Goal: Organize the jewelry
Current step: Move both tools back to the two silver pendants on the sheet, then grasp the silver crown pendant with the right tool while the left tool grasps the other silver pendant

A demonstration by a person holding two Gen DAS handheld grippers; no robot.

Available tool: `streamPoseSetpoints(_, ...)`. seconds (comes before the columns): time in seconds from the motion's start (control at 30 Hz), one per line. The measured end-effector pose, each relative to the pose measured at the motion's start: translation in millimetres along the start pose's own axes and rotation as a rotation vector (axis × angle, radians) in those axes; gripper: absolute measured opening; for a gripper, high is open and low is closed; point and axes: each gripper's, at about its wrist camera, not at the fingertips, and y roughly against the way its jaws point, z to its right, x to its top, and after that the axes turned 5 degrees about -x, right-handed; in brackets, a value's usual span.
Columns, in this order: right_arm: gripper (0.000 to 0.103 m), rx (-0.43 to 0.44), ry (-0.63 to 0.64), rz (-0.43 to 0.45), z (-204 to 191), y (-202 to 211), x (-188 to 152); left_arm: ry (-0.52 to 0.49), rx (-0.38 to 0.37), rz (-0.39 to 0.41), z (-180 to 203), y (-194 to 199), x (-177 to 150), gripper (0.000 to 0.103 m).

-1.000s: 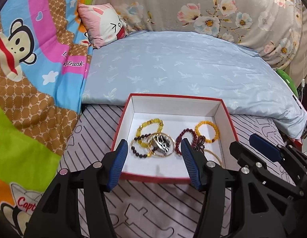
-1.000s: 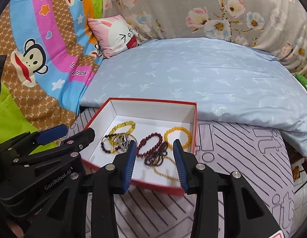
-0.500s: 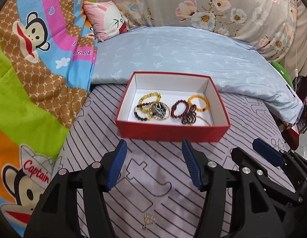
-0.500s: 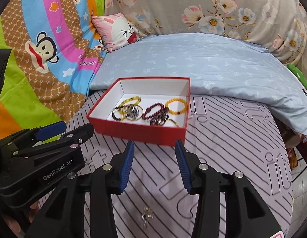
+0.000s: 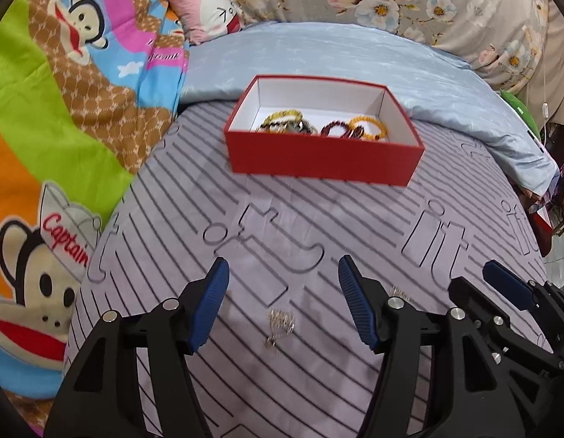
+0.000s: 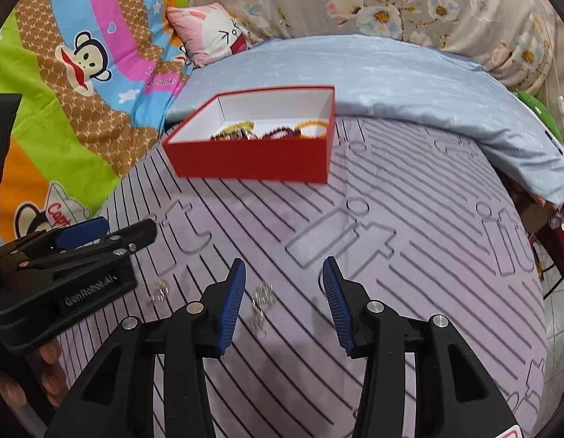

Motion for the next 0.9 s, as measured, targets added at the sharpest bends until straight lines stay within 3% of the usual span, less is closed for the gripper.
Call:
streamPoseSetpoints(0.37,0.044,0.029,-0.001,-0.093,-2.3,-20.9,-42.5,0.041,0.004,-0.050,-16.5,-7.2,-40.3,0.059)
streamPoseSetpoints(0.9,0.038,0.033,0.051,-0.110,-27.8,-49.8,-35.6,0.045,0.019,-0.091,-20.0,-18.4,-50.7,0.059)
